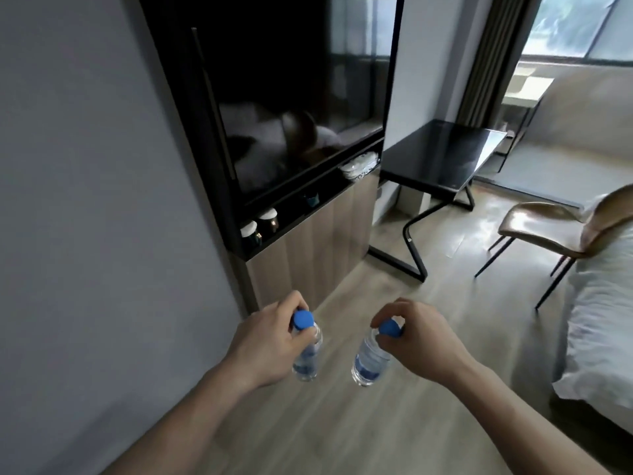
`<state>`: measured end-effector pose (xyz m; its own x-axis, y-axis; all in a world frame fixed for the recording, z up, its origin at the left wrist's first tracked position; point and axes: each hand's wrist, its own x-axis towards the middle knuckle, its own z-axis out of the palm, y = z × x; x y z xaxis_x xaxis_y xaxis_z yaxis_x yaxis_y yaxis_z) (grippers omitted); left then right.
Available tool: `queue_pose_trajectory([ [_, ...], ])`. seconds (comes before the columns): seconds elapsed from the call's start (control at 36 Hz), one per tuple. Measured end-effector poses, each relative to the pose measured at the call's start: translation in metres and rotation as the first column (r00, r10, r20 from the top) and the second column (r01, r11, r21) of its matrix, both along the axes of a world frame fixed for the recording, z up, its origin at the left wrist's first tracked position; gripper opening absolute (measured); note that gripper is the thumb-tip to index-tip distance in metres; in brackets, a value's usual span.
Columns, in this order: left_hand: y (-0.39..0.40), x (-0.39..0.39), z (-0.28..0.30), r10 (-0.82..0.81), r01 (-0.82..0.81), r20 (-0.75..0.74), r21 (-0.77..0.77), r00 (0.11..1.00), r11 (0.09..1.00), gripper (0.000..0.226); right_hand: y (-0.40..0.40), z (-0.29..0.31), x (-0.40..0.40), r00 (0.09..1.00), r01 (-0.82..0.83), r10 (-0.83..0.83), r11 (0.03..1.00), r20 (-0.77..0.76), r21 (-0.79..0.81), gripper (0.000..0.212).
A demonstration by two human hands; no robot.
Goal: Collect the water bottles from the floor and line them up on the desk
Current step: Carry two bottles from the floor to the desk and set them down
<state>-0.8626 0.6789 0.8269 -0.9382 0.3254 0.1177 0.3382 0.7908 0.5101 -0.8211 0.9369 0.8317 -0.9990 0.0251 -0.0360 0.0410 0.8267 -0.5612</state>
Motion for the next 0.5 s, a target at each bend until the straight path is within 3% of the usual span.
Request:
queue_pose_trajectory([
  [0.22, 0.110, -0.090, 0.007, -0.064, 0.063, 0.001, 0.044, 0.998, 0.997, 0.024, 0.107, 0.002, -0.076, 0.998, 0.059, -0.059, 0.998, -0.032, -0.001, 0.017],
  [0.5, 0.250, -0.182, 0.005, -0.056, 0.051, 0.033, 0.139, 0.998, 0.989, 0.024, 0.257, 0.009, -0.165, 1.000, 0.016, -0.014, 0.999, -0.024, 0.050, 0.019],
])
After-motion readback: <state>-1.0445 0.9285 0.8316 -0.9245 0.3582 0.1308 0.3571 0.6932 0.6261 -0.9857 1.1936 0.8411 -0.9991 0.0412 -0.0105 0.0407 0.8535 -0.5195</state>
